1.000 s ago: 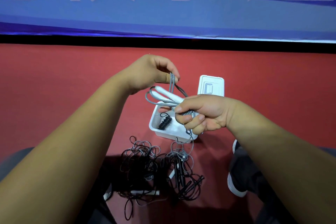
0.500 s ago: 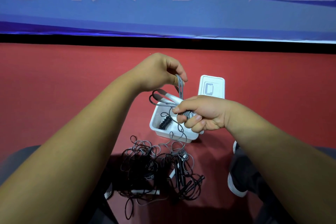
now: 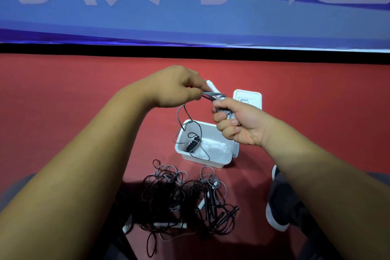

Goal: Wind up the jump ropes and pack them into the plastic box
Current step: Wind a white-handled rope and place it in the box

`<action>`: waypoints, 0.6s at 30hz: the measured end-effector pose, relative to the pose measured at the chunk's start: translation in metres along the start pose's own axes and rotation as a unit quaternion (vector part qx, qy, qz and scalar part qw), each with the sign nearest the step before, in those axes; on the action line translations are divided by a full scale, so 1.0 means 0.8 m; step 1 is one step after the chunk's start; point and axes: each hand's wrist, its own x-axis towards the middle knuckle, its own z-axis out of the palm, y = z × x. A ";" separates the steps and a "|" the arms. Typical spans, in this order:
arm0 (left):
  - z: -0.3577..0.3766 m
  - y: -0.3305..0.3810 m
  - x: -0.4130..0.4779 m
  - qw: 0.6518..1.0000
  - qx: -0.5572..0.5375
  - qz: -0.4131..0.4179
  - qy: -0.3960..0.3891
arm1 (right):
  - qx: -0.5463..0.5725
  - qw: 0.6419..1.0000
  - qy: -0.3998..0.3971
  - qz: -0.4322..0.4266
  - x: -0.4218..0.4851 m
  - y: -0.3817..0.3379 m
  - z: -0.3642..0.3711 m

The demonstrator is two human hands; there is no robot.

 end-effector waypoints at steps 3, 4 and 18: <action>0.003 -0.007 0.000 0.999 -0.034 -0.033 -0.026 | 0.018 1.000 0.011 -0.014 0.000 -0.003 0.002; 0.006 -0.008 0.001 0.997 -0.053 -0.044 -0.036 | 0.023 0.999 0.020 -0.018 0.001 -0.003 0.003; 0.057 -0.008 0.011 0.945 -0.296 -0.134 0.028 | 0.084 0.986 0.088 -0.113 0.008 -0.012 0.003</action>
